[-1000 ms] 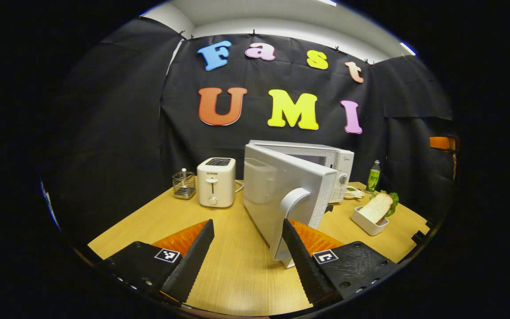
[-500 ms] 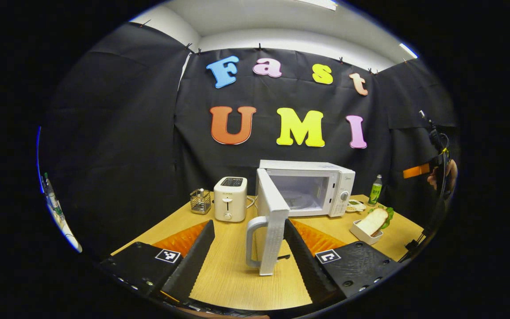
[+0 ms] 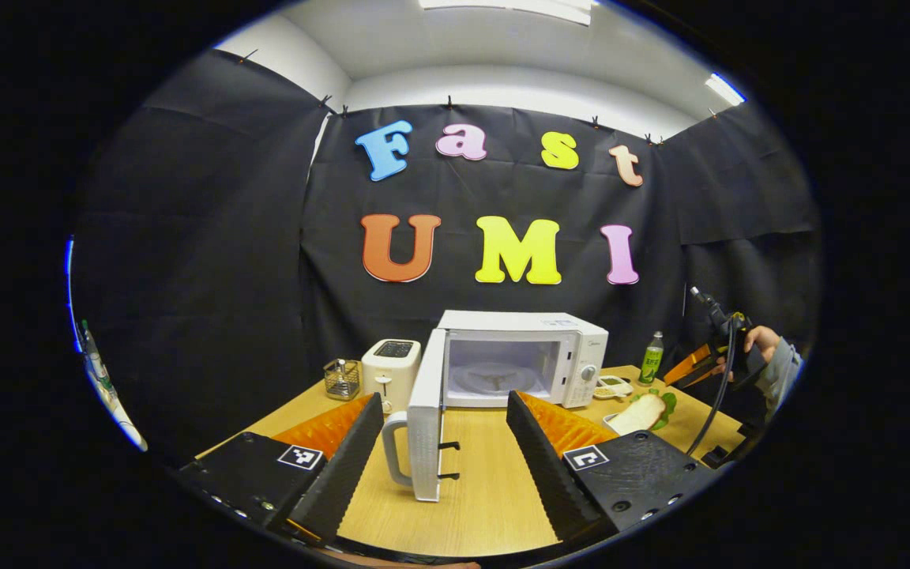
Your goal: Open the microwave oven with the left hand, put the food in, and close the microwave oven.
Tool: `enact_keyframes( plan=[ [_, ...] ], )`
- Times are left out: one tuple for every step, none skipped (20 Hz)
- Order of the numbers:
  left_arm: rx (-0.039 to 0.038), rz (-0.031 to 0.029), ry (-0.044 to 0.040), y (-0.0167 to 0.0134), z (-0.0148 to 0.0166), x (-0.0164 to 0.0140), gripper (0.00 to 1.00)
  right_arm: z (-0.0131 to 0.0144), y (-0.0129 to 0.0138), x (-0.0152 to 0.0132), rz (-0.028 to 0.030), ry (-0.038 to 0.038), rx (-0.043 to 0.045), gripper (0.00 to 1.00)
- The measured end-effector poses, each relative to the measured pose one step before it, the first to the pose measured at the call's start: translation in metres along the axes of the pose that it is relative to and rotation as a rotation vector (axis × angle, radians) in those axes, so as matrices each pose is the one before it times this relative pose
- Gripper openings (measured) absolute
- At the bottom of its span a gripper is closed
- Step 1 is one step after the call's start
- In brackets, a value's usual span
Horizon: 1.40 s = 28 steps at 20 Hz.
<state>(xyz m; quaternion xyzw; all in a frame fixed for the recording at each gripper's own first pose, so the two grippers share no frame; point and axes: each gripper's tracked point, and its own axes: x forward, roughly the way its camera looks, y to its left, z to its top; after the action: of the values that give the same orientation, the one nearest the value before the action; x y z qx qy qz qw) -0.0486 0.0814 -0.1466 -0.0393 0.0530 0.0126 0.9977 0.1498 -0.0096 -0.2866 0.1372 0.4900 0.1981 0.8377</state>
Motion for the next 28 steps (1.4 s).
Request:
enact_keyframes(
  plan=[
    [0.00040,-0.00092,0.00564,-0.00178,-0.00010,-0.00059,0.95,-0.00276,-0.00082,0.00763,0.03045,0.04023,0.02165,0.93],
    [0.00908,0.00915,-0.00046,0.00123,-0.00051,0.00141,0.94,-0.00545,0.00074,0.00491,0.03092,0.05041,0.01287,0.92],
    [0.01334,0.01129,-0.00597,0.00137,0.00240,-0.00089,0.94,-0.00566,0.00254,0.00516,0.03534,0.04972,0.01042,0.81],
    [0.01054,0.00348,-0.00697,-0.00152,0.00122,-0.00103,0.94,-0.00408,0.00124,0.00504,0.02205,0.04339,0.01452,0.79],
    [0.00355,-0.00336,-0.00166,-0.00184,0.00074,0.00003,0.94,-0.00672,-0.00181,0.00401,0.00462,0.05253,0.01589,0.89],
    [0.00096,-0.00055,0.00202,-0.00184,-0.00099,0.00087,0.94,-0.00582,0.00218,0.00171,0.01764,0.03473,0.02475,0.85],
    [0.00062,-0.00211,0.00430,-0.00095,-0.00147,0.00064,0.94,-0.00062,0.00148,0.00397,0.00561,0.00307,0.03021,0.81],
    [0.00230,-0.00076,0.00251,-0.00081,-0.00022,-0.00138,0.94,-0.00334,-0.00511,0.00081,-0.01771,0.00862,0.02918,0.47],
    [0.00296,0.00048,0.00262,-0.00081,-0.00017,0.00056,0.94,0.00336,0.00185,-0.00190,-0.00326,-0.01403,0.03750,0.32],
    [0.00264,-0.00165,0.00235,0.00026,-0.00094,-0.00116,0.94,-0.00381,0.00169,-0.00401,-0.01251,-0.00509,0.00035,0.27],
    [0.00232,-0.00162,-0.00151,0.00012,-0.00033,-0.00035,0.94,-0.00295,0.00351,-0.00350,-0.01281,-0.01029,-0.01910,0.24],
    [0.00278,-0.00044,-0.00438,0.00086,0.00146,-0.00263,0.94,-0.00540,0.00640,-0.00963,-0.01454,-0.01322,-0.03218,0.31],
    [0.00345,-0.00204,-0.00529,0.00005,0.00078,-0.00288,0.94,-0.00283,0.00599,-0.00853,-0.01882,-0.02167,-0.03370,0.31],
    [0.00169,-0.00465,-0.00251,-0.00017,-0.00010,-0.00258,0.94,-0.00244,0.00503,-0.00897,-0.02123,-0.02027,-0.03281,0.22],
    [-0.00200,-0.01095,-0.00054,-0.00107,-0.00061,-0.00365,0.94,-0.00151,0.00585,-0.00802,-0.02160,-0.01896,-0.03096,0.22],
    [-0.00542,-0.01456,-0.00232,-0.00257,-0.00025,-0.00313,0.94,-0.00223,0.00725,-0.00754,-0.01861,-0.02019,-0.03181,0.22],
    [-0.00718,-0.00885,-0.00284,-0.00105,0.00036,-0.00342,0.94,-0.00106,0.00714,-0.00767,-0.02002,-0.02002,-0.04010,0.22],
    [-0.00253,-0.00929,-0.00579,-0.00066,0.00072,-0.00374,0.94,-0.00149,0.00708,-0.00709,-0.02227,-0.02169,-0.03834,0.22],
    [0.00245,-0.00512,-0.00632,-0.00009,0.00021,-0.00321,0.94,0.00019,0.00734,-0.00621,-0.02450,-0.02201,-0.03947,0.22],
    [0.00392,0.00105,-0.00511,0.00223,0.00039,-0.00264,0.94,0.00022,0.00747,-0.00585,-0.02923,-0.02658,-0.03930,0.23],
    [0.00328,0.00036,-0.00570,0.00193,-0.00018,-0.00102,0.94,0.00207,0.00705,-0.00509,-0.03538,-0.02924,-0.05578,0.29],
    [-0.00108,-0.00073,-0.00323,0.00035,-0.00045,-0.00226,0.94,0.00114,0.00720,-0.00373,-0.03262,-0.02500,-0.06808,0.28],
    [-0.00529,-0.00309,-0.00198,-0.00024,-0.00070,-0.00132,0.94,0.00079,0.00724,-0.00138,-0.03617,-0.01933,-0.04376,0.28],
    [-0.00776,-0.00494,0.00060,-0.00028,-0.00228,-0.00138,0.94,0.00094,0.00939,-0.00074,-0.03007,-0.01457,-0.02637,0.27],
    [-0.00647,-0.00389,0.00148,0.00072,-0.00099,-0.00006,0.94,0.00340,0.00911,0.00012,-0.02334,-0.01570,-0.03069,0.19],
    [-0.00428,-0.00021,0.00067,0.00209,-0.00205,-0.00059,0.94,0.00337,0.00989,0.00136,-0.01868,-0.01996,-0.02615,0.19],
    [-0.00327,0.00159,-0.00161,0.00237,-0.00025,-0.00047,0.94,0.00530,0.00794,0.00283,-0.02140,-0.02107,-0.02800,0.20],
    [-0.00368,-0.00138,-0.01165,0.00204,0.00097,0.00059,0.94,0.00503,0.00815,0.00380,-0.01738,-0.01923,-0.02474,0.19]
  ],
)
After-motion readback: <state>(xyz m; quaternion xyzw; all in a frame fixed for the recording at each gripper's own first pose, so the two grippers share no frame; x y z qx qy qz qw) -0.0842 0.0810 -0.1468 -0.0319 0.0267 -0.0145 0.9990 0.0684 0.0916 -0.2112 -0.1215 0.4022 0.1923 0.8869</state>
